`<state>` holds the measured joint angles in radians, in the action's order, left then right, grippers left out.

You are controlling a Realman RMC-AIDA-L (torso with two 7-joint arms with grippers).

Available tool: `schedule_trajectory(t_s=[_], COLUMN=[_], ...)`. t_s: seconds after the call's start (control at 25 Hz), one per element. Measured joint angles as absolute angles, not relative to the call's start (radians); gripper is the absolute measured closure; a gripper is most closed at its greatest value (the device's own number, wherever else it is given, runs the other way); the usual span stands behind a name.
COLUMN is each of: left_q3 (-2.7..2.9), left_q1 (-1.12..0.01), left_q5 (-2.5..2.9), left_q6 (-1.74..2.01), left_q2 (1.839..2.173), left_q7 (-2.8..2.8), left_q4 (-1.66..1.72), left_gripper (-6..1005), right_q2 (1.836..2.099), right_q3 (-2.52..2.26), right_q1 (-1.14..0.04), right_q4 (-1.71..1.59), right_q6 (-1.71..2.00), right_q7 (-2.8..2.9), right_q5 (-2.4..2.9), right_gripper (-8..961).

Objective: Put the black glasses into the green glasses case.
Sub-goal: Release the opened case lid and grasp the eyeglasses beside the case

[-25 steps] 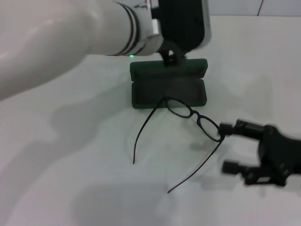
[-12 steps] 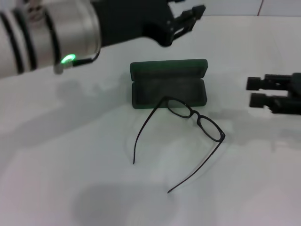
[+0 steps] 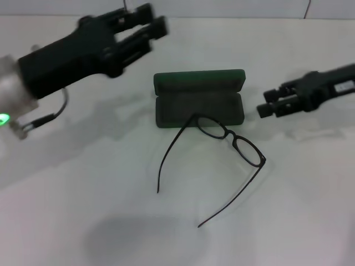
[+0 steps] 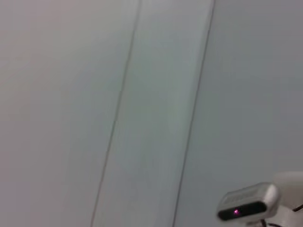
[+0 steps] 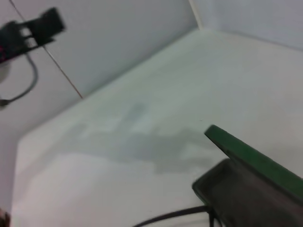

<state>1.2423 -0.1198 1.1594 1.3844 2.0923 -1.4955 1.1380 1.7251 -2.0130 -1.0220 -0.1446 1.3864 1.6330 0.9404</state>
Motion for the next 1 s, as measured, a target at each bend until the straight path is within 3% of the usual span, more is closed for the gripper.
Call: schedule_trajectory(t_s=[0.32, 0.52, 0.56, 0.6, 0.72, 1.0], left_q3=[1.097, 1.088, 1.088, 1.088, 1.087, 1.089], left_q1=[-0.154, -0.167, -0.168, -0.169, -0.171, -0.176], left_q5=[1.124, 1.125, 1.125, 1.126, 1.125, 1.127], left_q6=[1.58, 1.617, 1.621, 1.623, 1.624, 1.625], left_q2=[2.084, 2.08, 2.079, 2.079, 2.079, 2.08], left_q7=[-1.334, -1.261, -1.246, -1.239, -1.222, -1.169], left_q4=[0.857, 0.755, 0.741, 0.734, 0.717, 0.654], left_gripper=[619, 650, 660, 670, 681, 683], right_q2=[1.739, 1.764, 1.775, 1.804, 1.833, 1.934], right_q3=[-2.012, -1.962, -1.938, -1.871, -1.808, -1.591], right_q1=[-1.126, -1.164, -1.173, -1.193, -1.206, -1.216], right_q4=[-0.29, -0.345, -0.353, -0.379, -0.408, -0.48], right_q6=[1.268, 1.263, 1.265, 1.268, 1.271, 1.339], right_q7=[1.921, 2.035, 2.06, 2.13, 2.203, 2.321], right_q5=[1.205, 1.356, 1.406, 1.538, 1.674, 2.051], right_gripper=[378, 385, 387, 388, 392, 409])
